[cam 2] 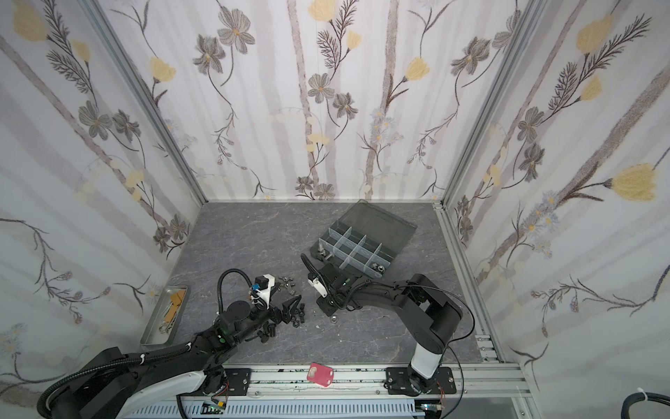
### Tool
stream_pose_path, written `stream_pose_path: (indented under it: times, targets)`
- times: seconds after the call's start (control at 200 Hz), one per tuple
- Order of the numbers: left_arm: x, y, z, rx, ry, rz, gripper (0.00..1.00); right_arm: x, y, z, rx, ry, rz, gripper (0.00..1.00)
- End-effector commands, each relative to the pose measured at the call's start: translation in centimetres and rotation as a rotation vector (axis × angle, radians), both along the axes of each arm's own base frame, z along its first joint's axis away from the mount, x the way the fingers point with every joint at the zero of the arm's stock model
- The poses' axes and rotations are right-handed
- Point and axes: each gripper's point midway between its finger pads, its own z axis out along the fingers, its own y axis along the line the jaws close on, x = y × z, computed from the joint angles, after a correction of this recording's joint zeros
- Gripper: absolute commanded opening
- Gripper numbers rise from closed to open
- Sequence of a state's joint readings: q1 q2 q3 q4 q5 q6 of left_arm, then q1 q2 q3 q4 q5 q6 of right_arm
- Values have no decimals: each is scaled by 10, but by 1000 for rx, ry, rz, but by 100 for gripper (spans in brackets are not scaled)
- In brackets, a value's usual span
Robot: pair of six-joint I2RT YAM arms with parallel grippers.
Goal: Sort the screws and nuts into containers
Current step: Pick up the nut from the center of the table.
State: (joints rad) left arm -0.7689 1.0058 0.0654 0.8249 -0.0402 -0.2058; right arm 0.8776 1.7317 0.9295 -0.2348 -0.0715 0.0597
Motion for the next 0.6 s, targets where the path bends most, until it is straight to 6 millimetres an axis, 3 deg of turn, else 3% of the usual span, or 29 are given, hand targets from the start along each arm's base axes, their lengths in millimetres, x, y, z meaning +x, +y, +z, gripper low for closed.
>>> stream_pose_path:
  times: [0.0,0.24,0.42,0.435,0.595]
  targets:
    - [2,-3,10,-30,-28,-3,100,-3,-4,-4,-29,14,5,32]
    - [5,-7,17,-31,-50,-13,100,7,0,15,21,-33,-18,24]
    - [9,-15,36,-53,-112,-32,100,29,7,43,135,-62,-97,20]
    - [10,-16,38,-56,-118,-36,100,39,0,46,146,-67,-131,20]
    - [13,-33,57,-55,-174,-99,100,68,-10,75,237,-110,-250,20]
